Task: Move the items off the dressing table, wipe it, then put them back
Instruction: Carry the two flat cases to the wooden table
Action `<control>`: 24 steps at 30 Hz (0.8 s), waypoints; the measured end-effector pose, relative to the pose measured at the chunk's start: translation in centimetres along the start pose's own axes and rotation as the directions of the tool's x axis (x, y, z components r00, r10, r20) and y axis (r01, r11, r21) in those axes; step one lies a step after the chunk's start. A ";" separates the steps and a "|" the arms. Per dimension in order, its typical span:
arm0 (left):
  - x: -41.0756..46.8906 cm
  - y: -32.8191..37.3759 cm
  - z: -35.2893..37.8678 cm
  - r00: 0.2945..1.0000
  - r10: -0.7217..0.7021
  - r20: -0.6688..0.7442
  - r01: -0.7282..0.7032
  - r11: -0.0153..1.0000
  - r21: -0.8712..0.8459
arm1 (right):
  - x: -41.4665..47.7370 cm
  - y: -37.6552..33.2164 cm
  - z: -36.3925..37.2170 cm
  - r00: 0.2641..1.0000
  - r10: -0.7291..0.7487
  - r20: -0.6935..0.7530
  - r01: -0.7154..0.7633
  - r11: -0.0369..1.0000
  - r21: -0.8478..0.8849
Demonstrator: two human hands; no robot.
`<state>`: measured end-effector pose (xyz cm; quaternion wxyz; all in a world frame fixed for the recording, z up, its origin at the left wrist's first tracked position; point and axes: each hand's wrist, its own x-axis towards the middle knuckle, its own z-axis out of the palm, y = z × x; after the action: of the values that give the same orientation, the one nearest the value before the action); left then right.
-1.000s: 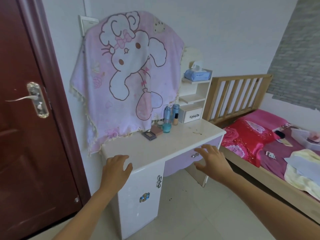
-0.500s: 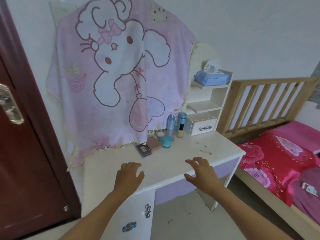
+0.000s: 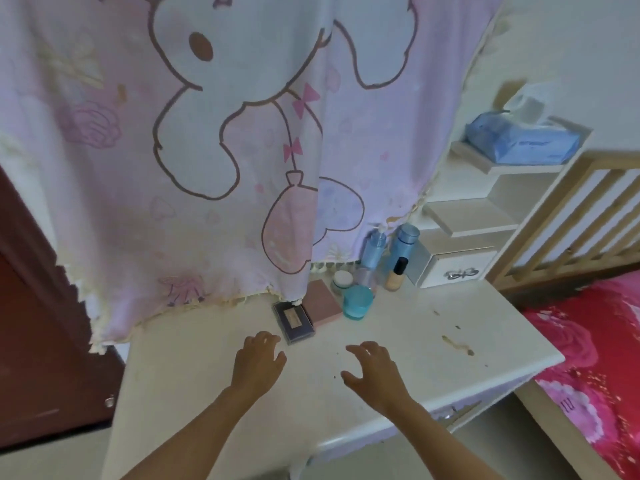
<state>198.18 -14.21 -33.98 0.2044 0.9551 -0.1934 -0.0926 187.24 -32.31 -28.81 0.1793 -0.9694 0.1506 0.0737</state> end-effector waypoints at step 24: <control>2.2 0.9 3.9 0.973 0.049 -0.224 0.016 0.960 0.280 | 15.8 -0.3 2.2 0.965 -0.242 0.100 0.244 0.970 -0.010</control>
<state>198.92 -17.21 -37.31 0.0890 0.9770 -0.1878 0.0479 202.03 -35.37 -33.83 0.1834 -0.9777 0.0209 0.1004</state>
